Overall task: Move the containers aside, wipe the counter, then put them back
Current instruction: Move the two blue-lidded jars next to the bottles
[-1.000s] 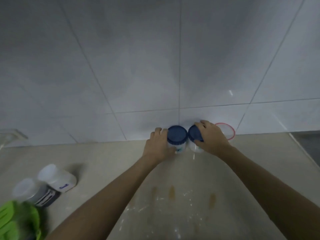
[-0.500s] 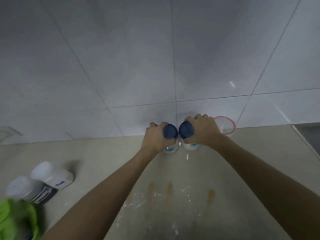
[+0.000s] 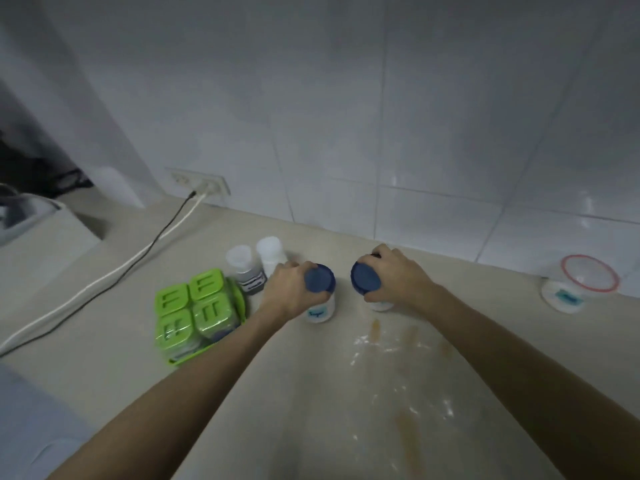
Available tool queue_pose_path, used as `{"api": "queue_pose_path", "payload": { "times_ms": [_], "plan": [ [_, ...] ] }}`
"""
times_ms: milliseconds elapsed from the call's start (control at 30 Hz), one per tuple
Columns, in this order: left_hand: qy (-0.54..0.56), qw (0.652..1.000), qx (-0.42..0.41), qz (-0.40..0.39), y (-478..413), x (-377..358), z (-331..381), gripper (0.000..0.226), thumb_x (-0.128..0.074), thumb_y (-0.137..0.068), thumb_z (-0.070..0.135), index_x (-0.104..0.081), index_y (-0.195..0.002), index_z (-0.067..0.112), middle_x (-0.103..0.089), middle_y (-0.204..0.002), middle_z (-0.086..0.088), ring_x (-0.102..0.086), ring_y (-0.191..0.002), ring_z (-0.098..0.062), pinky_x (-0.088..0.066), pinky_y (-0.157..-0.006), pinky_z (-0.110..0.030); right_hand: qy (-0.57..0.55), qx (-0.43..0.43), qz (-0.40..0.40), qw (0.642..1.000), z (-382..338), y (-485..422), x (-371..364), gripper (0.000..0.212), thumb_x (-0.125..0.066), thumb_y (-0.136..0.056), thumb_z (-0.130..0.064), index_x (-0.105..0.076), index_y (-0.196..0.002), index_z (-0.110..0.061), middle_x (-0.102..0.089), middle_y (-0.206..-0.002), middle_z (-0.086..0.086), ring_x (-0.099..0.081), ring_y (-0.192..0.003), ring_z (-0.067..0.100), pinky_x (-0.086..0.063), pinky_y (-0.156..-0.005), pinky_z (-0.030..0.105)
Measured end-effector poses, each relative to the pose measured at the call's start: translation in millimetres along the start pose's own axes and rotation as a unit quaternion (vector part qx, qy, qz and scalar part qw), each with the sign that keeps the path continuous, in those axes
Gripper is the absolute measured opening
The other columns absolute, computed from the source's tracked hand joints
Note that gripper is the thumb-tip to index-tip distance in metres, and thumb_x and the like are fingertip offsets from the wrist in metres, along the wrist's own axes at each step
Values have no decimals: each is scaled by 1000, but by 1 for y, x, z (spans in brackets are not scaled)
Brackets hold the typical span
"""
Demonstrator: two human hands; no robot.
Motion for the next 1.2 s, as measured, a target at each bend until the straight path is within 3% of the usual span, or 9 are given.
{"api": "queue_pose_path", "payload": {
  "times_ms": [300,533,700,900,1000,1100,1200],
  "plan": [
    [17,999,5,43,10,26,-94,61,-73,-64,50,-64,-116,20,-66,-108,-11,-59,-97,-30,-50,-82,-34,-45,12,17,999,-93,-50,-33,69,-69,-75,-43,-40,-134,-21,-37,-134,8,-44,-115,32,-49,-88,43],
    [42,996,-5,75,-3,13,-124,59,-72,-65,48,-64,-117,21,-61,-111,-8,-54,-102,-31,-45,-85,-32,-46,26,20,998,-114,-66,-54,67,-66,-80,-38,-37,-138,-20,-34,-142,7,-40,-121,30,-47,-91,40],
    [59,992,-19,108,-1,3,-137,58,-73,-67,39,-60,-119,16,-46,-122,-8,-47,-110,-28,-44,-89,-29,-74,7,30,997,-117,-74,-68,68,-66,-81,-39,-37,-139,-19,-32,-145,8,-41,-123,31,-44,-96,40],
    [82,984,-25,157,-5,-3,-142,53,-75,-66,34,-64,-114,17,-48,-118,-12,-49,-106,-32,-42,-90,-30,-97,-10,67,993,-120,-79,-75,70,-66,-82,-37,-38,-140,-11,-32,-148,13,-37,-131,33,-38,-106,42],
    [79,985,-31,152,-4,-3,-142,52,-74,-68,35,-63,-116,19,-49,-120,-12,-49,-107,-32,-40,-92,-30,-100,-15,69,992,-119,-76,-82,73,-64,-85,-40,-33,-144,-10,-23,-155,14,-27,-140,32,-32,-112,43],
    [69,977,-35,196,6,4,-136,46,-70,-75,37,-62,-115,16,-50,-124,-13,-46,-113,-28,-36,-96,-30,-101,-9,78,992,-118,-67,-77,75,-57,-89,-45,-25,-148,-12,-12,-159,12,-17,-145,29,-25,-117,42],
    [84,959,-97,252,21,10,-111,35,-67,-78,24,-62,-110,10,-53,-124,-14,-46,-115,-26,-37,-98,-32,-120,-8,119,986,-102,-43,-65,65,-50,-92,-44,-34,-143,-8,-25,-155,13,-30,-140,28,-31,-114,39]
  ]
}}
Point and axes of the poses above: each hand's wrist, its own y-axis away from the middle knuckle, its own x-axis out of the back of the hand, z = x × y, the point moved 5 cm from there along -y, towards the middle knuckle
